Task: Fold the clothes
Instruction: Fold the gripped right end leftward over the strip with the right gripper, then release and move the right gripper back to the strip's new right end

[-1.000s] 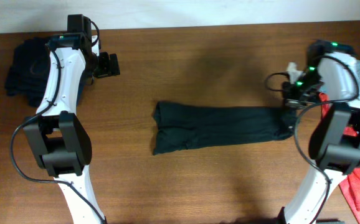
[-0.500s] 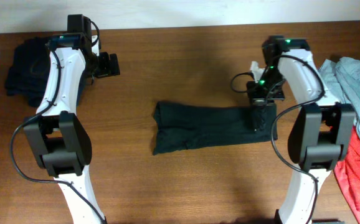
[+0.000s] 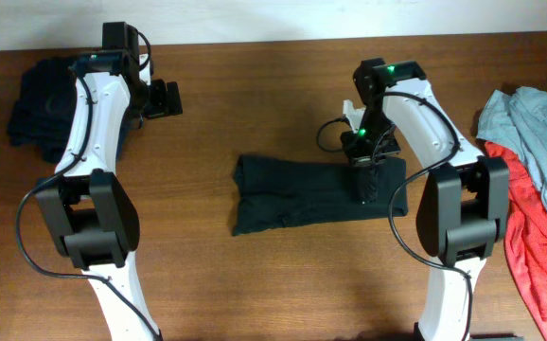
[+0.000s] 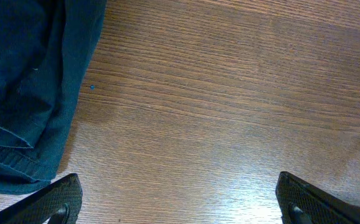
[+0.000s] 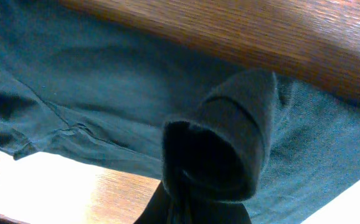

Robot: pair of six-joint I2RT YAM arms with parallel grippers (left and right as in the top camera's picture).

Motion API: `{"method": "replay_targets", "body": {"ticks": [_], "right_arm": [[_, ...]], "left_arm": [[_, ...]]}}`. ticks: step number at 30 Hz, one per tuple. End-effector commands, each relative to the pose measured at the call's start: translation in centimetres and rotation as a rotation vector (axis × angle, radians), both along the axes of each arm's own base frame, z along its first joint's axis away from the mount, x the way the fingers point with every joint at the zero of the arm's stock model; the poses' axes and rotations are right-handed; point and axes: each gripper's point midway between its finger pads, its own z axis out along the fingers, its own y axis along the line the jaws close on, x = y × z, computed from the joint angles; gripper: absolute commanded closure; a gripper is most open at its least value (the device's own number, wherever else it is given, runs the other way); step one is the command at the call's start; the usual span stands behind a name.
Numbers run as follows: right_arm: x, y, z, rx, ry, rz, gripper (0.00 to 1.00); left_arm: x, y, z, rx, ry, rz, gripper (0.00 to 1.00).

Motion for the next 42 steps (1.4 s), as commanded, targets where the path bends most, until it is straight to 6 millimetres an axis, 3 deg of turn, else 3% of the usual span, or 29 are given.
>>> {"method": "replay_targets", "body": {"ticks": [1, 12, 17, 26, 32, 35, 36, 42], "right_arm": [[-0.3, 0.6, 0.4, -0.011, -0.014, 0.015, 0.95], [-2.2, 3.0, -1.7, 0.019, 0.028, 0.063, 0.94], [-1.9, 4.2, -1.7, 0.036, 0.012, 0.056, 0.95], [-1.6, 4.4, -1.8, 0.034, 0.000, 0.026, 0.93], [-1.1, 4.6, -1.8, 0.036, -0.017, 0.001, 0.75], [-1.1, 4.6, -1.8, 0.036, -0.013, -0.016, 0.30], [-1.2, 4.7, -1.8, 0.040, -0.011, -0.016, 0.25], [-1.0, 3.4, -1.1, 0.036, 0.003, -0.044, 0.22]], "left_arm": [[0.0, -0.2, 0.8, -0.014, -0.015, 0.009, 0.01], [0.0, -0.2, 0.8, -0.014, -0.015, 0.009, 0.01], [0.0, -0.2, 0.8, -0.014, -0.015, 0.009, 0.01], [0.0, -0.2, 0.8, -0.014, -0.015, 0.009, 0.01], [0.0, -0.2, 0.8, -0.014, -0.015, 0.009, 0.01], [0.0, -0.2, 0.8, -0.014, -0.015, 0.009, 0.01], [0.0, -0.2, 0.8, -0.014, -0.015, 0.009, 0.01], [0.0, -0.2, 0.8, -0.014, -0.015, 0.009, 0.01]]}}
